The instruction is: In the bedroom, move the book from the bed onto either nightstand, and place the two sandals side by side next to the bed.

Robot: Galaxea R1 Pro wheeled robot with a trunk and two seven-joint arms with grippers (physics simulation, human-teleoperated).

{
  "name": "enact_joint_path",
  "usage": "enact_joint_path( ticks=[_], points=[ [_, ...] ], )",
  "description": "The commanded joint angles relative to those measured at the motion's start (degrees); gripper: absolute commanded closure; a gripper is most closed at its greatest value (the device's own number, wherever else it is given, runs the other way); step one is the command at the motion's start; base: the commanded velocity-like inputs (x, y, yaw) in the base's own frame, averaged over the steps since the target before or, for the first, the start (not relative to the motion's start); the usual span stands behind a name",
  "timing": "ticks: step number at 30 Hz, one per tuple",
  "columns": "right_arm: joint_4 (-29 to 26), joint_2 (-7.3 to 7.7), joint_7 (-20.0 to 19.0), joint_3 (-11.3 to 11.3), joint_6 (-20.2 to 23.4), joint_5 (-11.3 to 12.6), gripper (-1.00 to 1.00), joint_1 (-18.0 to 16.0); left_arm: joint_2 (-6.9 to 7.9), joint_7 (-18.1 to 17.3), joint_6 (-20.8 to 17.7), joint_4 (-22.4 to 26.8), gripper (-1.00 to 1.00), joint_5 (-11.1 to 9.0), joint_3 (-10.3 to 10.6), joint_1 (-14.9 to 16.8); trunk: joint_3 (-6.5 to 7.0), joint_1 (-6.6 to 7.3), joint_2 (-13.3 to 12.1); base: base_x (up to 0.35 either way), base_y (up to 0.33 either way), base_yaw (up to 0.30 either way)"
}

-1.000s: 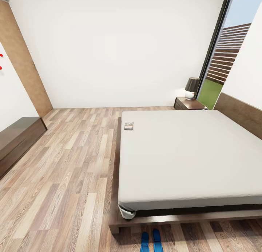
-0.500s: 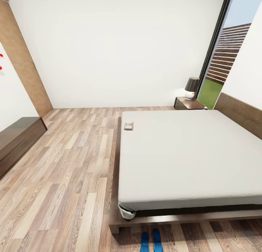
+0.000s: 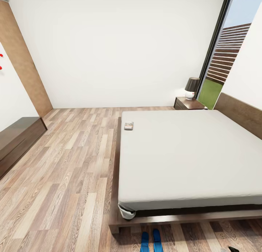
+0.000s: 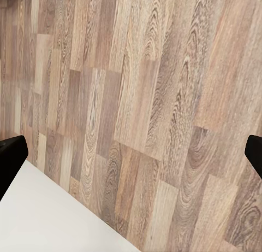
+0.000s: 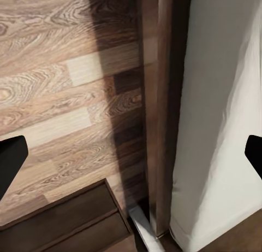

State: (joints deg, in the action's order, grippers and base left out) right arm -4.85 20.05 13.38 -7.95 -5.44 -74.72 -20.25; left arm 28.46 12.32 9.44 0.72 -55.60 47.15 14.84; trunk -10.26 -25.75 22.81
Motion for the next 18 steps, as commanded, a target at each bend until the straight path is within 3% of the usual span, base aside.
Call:
enact_joint_path(
  ticks=[1,18],
  points=[
    [0.08,0.02,0.28,-0.44,-0.10,0.17,-1.00,-0.06,0.02,0.24,0.05,0.08,-1.00,-0.39,0.48,0.02,-0.11,-0.03,0.11,0.000,0.000,0.000],
    [-2.35,-0.50,0.36,1.08,-0.14,0.47,-1.00,-0.06,0.02,0.24,0.05,0.08,-1.00,-0.39,0.48,0.02,-0.11,-0.03,0.11,0.000,0.000,0.000]
  ],
)
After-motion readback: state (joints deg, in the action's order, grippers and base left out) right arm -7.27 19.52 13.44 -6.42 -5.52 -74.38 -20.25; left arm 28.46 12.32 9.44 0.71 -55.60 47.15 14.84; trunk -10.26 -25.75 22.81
